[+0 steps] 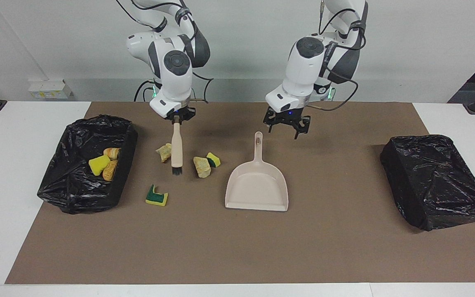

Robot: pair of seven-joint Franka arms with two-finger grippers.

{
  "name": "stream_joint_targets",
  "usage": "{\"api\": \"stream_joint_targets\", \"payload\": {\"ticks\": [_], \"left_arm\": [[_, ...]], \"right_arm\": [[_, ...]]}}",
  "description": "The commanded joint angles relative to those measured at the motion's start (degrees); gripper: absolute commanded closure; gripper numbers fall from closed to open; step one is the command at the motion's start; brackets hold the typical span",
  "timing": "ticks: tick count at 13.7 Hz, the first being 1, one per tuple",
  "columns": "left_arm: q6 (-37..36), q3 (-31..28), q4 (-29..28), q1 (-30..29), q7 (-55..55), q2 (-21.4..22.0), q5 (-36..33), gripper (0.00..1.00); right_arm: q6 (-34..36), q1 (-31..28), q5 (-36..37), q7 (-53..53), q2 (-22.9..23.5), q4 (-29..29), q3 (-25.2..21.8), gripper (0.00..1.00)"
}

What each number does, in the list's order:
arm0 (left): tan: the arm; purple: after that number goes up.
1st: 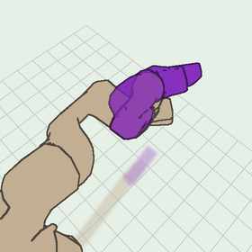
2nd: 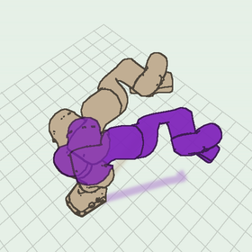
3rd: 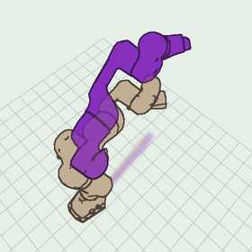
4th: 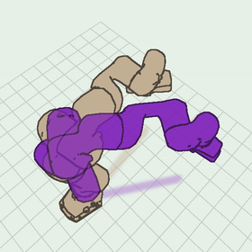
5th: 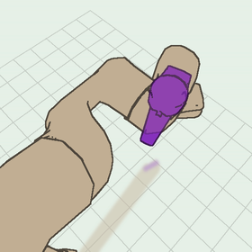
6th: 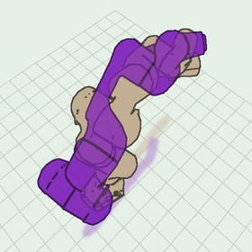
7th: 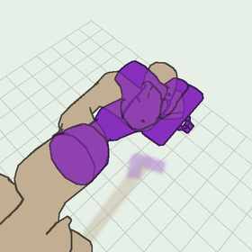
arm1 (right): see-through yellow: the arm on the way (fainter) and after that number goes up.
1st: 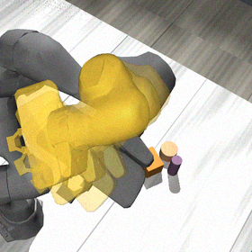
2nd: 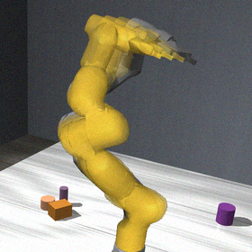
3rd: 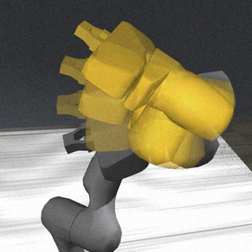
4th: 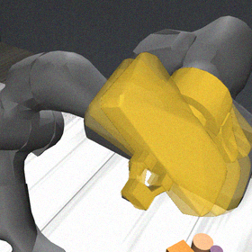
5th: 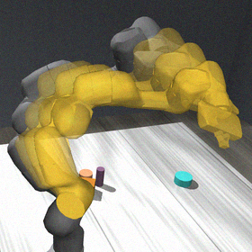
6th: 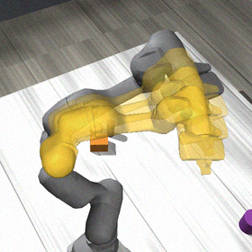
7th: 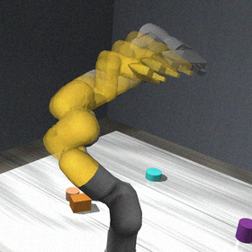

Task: Sweep and dump trash in bin
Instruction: 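Grasp the dustpan with the left gripper while the right gripper grasps the brush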

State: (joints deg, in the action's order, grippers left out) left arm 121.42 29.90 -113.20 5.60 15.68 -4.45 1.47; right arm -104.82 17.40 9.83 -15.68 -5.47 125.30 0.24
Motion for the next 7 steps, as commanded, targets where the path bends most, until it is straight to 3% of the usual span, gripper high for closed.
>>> {"api": "stream_joint_targets", "payload": {"ticks": [1, 2, 5, 7], "left_arm": [[8.98, 2.18, 0.26, 0.28, 4.35, -8.98, 0.29, 0.0], [10.49, 2.18, 0.26, 0.98, 4.71, -11.0, 0.29, 0.0], [10.94, 2.18, -0.53, 1.08, 4.71, -10.94, 0.29, 0.0], [9.98, 2.18, -0.79, 1.08, 4.63, -10.67, 0.29, 0.55]], "right_arm": [[-2.4, -5.0, 7.53, 6.44, 4.65, -3.73, 0.99, 1.0], [-3.36, -5.88, 9.66, 7.24, 7.02, -5.84, 0.91, 1.0], [-10.81, -9.83, 15.36, 14.26, 12.48, -8.93, 0.82, 1.0], [-16.18, -11.59, 21.25, 14.45, 16.17, -9.37, 0.91, 1.0]]}}
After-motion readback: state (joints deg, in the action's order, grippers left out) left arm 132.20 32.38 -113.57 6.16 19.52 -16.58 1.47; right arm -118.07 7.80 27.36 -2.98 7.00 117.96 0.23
